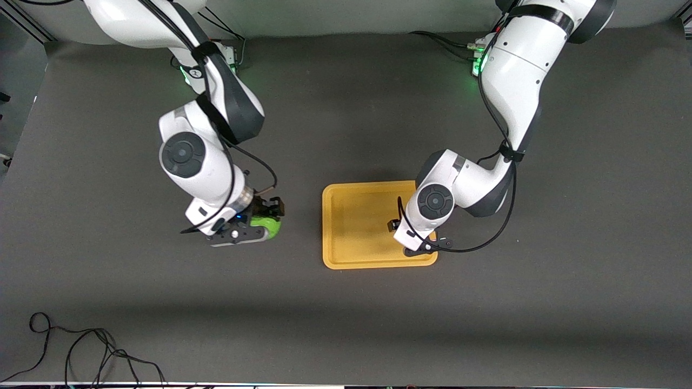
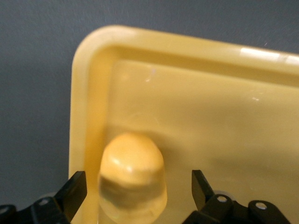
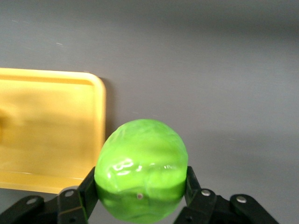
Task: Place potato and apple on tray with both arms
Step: 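Release the potato and withdraw the left gripper while the right gripper carries the apple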
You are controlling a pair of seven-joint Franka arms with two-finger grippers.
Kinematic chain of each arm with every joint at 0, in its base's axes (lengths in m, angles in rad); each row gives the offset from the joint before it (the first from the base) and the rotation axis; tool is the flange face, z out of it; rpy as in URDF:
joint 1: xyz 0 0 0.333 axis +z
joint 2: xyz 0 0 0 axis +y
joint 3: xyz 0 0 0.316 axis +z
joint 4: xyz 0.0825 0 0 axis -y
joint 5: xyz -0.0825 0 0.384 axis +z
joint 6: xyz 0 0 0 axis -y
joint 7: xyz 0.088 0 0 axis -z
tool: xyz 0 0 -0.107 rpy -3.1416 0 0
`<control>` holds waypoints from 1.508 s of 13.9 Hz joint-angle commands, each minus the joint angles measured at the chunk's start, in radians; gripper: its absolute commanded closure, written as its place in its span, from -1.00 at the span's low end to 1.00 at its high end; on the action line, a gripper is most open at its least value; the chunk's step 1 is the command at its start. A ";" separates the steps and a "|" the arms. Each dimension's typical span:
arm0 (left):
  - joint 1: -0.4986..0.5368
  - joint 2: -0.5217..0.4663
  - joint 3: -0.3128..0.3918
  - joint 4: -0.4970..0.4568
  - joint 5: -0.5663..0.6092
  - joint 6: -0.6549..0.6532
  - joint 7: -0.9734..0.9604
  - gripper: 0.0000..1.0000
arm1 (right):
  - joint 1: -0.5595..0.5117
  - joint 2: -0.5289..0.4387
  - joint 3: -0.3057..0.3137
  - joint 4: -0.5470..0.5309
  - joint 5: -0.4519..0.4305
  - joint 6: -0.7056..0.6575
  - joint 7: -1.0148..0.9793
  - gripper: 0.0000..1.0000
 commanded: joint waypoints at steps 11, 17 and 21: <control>0.356 -0.327 -0.003 0.167 0.020 -0.461 0.620 -1.00 | 0.308 0.503 -0.013 0.445 0.016 0.075 0.425 0.42; 0.460 -0.600 0.011 -0.065 0.058 -0.408 0.623 -1.00 | 0.298 0.535 -0.021 0.436 -0.073 0.098 0.424 0.42; 0.500 -0.710 0.012 -0.211 -0.001 -0.322 0.623 -1.00 | 0.292 0.552 -0.021 0.437 -0.070 0.128 0.433 0.42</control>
